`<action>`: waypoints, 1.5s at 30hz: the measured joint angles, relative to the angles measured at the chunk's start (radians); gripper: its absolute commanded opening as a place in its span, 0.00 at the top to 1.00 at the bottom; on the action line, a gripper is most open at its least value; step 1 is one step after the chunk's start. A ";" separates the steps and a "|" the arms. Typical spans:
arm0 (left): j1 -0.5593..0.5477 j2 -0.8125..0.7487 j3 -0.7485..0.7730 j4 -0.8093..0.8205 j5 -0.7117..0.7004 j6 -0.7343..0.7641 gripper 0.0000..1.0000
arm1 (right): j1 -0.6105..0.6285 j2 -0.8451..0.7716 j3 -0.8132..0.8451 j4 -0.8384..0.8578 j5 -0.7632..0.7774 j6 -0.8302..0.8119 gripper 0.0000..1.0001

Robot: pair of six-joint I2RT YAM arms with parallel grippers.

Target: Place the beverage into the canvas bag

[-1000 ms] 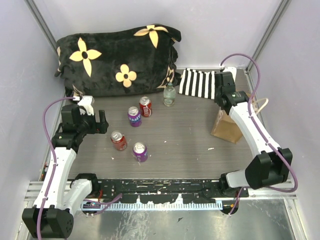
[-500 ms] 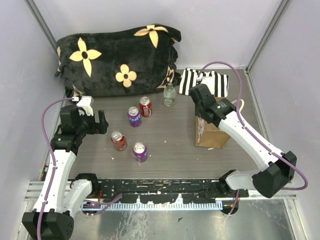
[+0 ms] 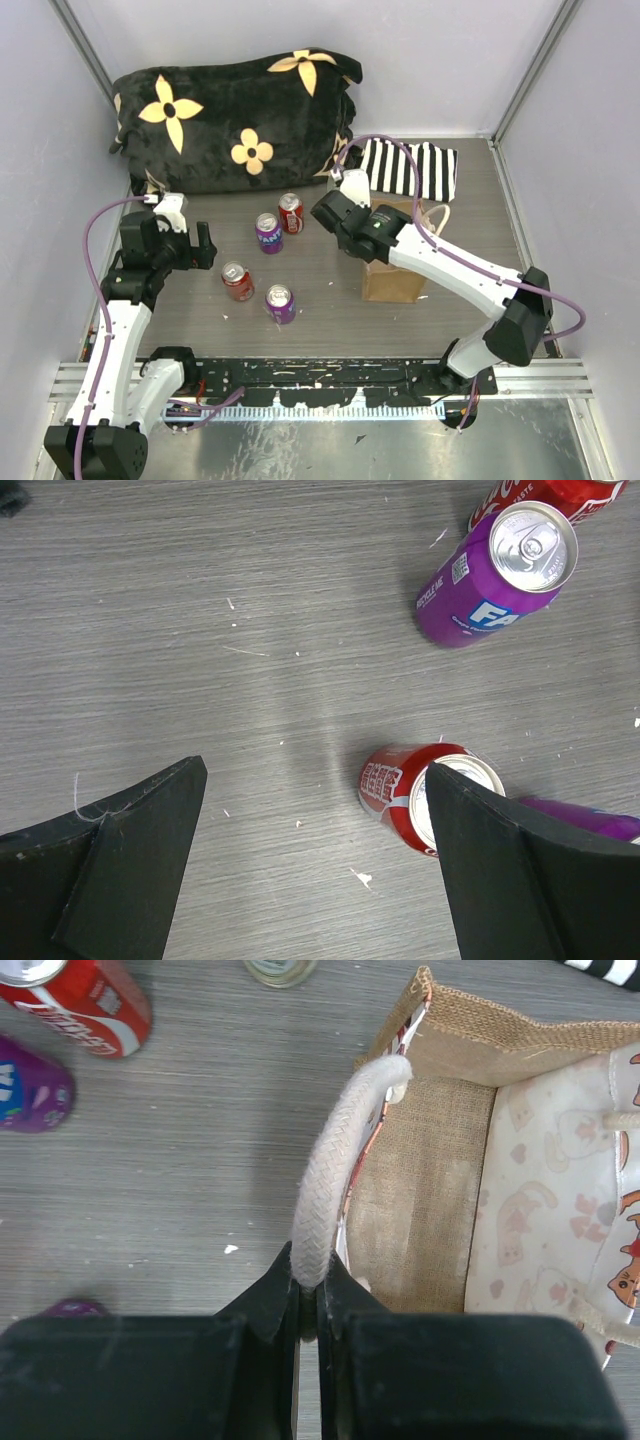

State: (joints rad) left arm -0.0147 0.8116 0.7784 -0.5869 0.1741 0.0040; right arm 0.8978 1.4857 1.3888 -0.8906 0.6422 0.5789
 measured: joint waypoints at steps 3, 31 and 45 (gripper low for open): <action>0.000 -0.003 0.000 -0.002 0.000 0.002 0.02 | 0.037 0.025 0.036 -0.011 0.011 0.031 0.99; 0.000 -0.004 0.000 -0.002 0.000 0.002 0.02 | 0.194 0.179 0.205 -0.046 0.030 0.132 0.99; 0.000 -0.004 0.000 -0.002 0.000 0.002 0.02 | 0.219 0.215 0.244 -0.053 0.031 0.139 0.85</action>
State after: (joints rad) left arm -0.0151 0.8074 0.7784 -0.5884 0.1745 0.0063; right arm 1.1172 1.7008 1.6329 -0.9440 0.6731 0.7181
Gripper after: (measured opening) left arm 0.979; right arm 0.105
